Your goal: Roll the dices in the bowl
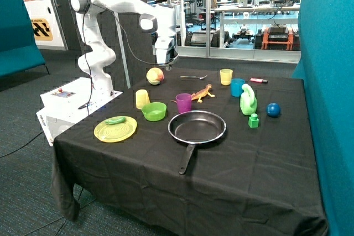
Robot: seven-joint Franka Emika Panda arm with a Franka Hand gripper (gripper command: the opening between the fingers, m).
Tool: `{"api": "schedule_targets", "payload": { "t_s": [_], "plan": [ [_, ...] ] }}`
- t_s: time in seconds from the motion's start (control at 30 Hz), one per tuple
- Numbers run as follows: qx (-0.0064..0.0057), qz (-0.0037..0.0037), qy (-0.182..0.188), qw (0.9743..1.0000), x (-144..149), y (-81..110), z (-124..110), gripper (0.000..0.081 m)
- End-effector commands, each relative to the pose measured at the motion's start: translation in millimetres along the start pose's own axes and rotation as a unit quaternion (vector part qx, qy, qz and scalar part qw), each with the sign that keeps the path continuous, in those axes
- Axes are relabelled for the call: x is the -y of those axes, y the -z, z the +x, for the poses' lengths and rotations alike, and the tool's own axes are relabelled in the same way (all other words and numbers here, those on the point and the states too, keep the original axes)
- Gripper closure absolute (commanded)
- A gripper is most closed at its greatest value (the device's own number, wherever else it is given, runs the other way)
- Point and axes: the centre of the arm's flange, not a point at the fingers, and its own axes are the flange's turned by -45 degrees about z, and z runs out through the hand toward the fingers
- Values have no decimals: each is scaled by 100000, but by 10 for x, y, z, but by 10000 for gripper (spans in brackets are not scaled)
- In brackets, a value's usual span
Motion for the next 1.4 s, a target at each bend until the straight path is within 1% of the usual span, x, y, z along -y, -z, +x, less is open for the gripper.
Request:
{"api": "schedule_targets", "payload": {
  "t_s": [0.0,0.27,0.4,0.77,0.93,1.0,1.13,1.2,1.27,1.3,1.37],
  "plan": [
    [80,2,-4377,99904,-518,69,44,808],
    [80,-1,-7829,99693,-880,11,-74,808],
    [80,-2,-8635,99626,-1045,-5,-155,808],
    [80,-4,-11278,99362,-1486,41,-266,808],
    [80,-4,-10959,99398,-1526,17,-279,808],
    [80,-3,-10420,99456,-1520,3,-282,808],
    [80,-3,-9928,99506,-1453,-47,-279,808],
    [80,-2,-9109,99584,-1397,-74,-268,808],
    [80,-2,-8854,99607,-1357,-90,-254,697],
    [80,-2,-8713,99620,-1344,-98,-247,608],
    [80,-2,-8502,99638,-1322,-119,-235,392]
  ]
}}
